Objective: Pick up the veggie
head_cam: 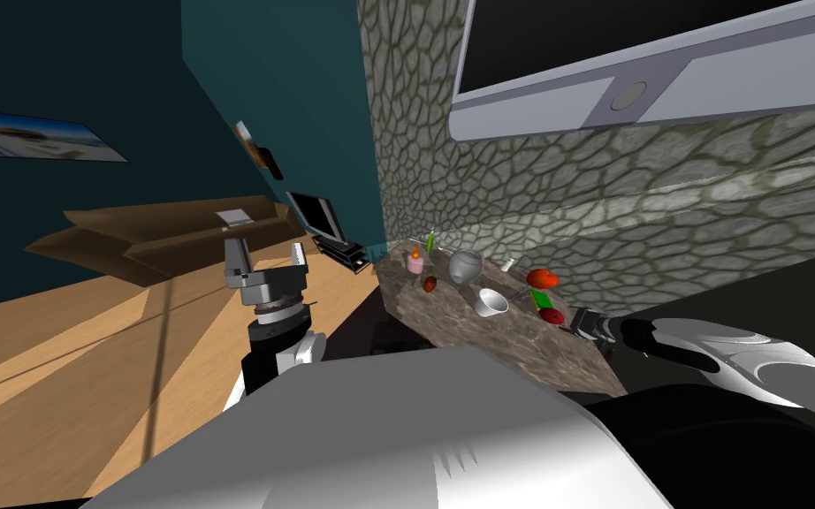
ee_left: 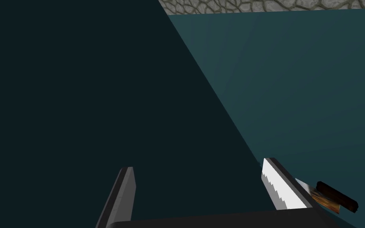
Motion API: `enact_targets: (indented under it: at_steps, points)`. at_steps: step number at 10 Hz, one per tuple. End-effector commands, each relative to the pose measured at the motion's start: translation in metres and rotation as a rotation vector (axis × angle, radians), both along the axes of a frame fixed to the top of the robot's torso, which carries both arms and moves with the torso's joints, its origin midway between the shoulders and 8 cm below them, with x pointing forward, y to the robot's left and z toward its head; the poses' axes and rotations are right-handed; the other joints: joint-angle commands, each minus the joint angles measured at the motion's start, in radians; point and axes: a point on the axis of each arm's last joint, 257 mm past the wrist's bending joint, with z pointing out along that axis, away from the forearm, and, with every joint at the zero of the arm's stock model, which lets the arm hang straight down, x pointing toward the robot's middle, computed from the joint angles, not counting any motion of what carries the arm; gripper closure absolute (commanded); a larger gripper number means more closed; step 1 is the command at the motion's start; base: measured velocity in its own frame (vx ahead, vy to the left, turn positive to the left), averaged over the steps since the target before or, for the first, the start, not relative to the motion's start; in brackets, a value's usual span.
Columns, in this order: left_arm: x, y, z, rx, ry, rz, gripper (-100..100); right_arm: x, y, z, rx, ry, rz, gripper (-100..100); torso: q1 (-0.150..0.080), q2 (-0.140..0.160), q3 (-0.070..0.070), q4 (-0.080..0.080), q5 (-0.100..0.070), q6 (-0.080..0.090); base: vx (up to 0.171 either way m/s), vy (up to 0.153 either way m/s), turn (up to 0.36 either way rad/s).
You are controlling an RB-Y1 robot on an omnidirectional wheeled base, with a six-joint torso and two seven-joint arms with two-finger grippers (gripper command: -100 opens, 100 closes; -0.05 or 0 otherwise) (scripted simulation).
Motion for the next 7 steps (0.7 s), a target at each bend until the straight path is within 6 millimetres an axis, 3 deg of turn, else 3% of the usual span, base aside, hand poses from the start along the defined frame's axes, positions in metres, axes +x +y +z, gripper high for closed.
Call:
enact_targets:
  at_steps: [1,3,4,7]
  points:
    - [0.0,0.0,0.0,0.0,0.0,0.0,0,-0.0046,0.0008,-0.0103,-0.001,-0.003,-0.012,-100,0.0,0.0,0.0,0.0,0.0,0.0,0.019,-0.019,0.088]
    - [0.0,0.0,0.0,0.0,0.0,0.0,0,-0.0048,0.0026,-0.011,0.001,-0.003,-0.013,-100,-0.003,0.001,0.001,0.0,-0.001,0.0,0.009,-0.037,0.051]
    - [0.0,0.0,0.0,0.0,0.0,0.0,0,-0.005,0.0023,-0.0113,-0.001,-0.004,-0.014,100,-0.002,0.002,0.001,0.0,-0.001,0.0,0.0,0.0,0.0]
    - [0.0,0.0,0.0,0.0,0.0,0.0,0,-0.0051,0.0023,-0.0114,-0.001,-0.003,-0.014,100,-0.002,0.001,0.001,0.0,-0.001,0.0,0.0,0.0,0.0]
